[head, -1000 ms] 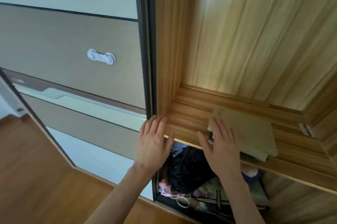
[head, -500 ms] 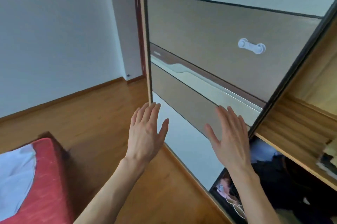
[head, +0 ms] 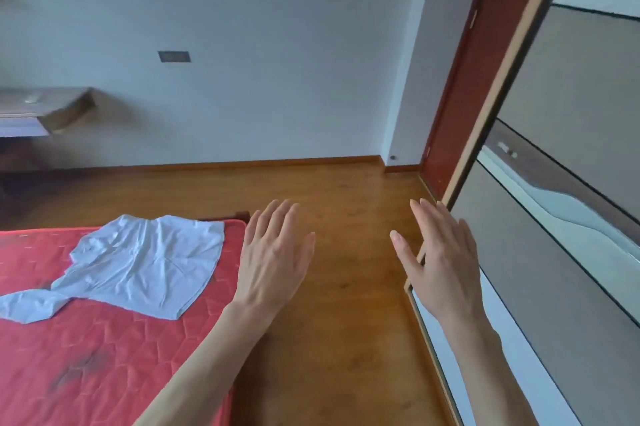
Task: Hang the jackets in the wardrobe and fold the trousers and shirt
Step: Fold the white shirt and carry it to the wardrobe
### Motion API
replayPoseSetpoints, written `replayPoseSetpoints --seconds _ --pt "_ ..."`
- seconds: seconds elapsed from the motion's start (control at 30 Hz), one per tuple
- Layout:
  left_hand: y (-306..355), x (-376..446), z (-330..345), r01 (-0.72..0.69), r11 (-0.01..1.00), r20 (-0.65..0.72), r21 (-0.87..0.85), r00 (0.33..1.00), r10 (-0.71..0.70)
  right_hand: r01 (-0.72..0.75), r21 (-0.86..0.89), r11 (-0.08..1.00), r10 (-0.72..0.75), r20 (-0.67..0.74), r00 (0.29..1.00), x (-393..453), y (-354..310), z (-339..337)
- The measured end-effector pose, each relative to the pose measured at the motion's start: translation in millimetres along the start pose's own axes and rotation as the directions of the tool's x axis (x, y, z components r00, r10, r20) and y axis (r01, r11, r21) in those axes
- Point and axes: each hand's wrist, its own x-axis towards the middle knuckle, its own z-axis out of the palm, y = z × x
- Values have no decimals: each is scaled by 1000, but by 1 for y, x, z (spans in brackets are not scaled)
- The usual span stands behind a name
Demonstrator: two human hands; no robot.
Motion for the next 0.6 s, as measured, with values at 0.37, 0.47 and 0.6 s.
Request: replayPoseSetpoints --seconds 0.37,0.47,0.6 --pt "-142 60 -3 456 859 -167 233 889 -427 399 218 891 -424 79 902 186 -92 140" --pt "-168 57 -14 532 793 -230 297 846 -482 467 283 838 -510 99 855 214 -131 172" --pt "-208 58 -30 640 692 -284 334 768 -573 557 361 748 -629 117 769 242 -185 215"
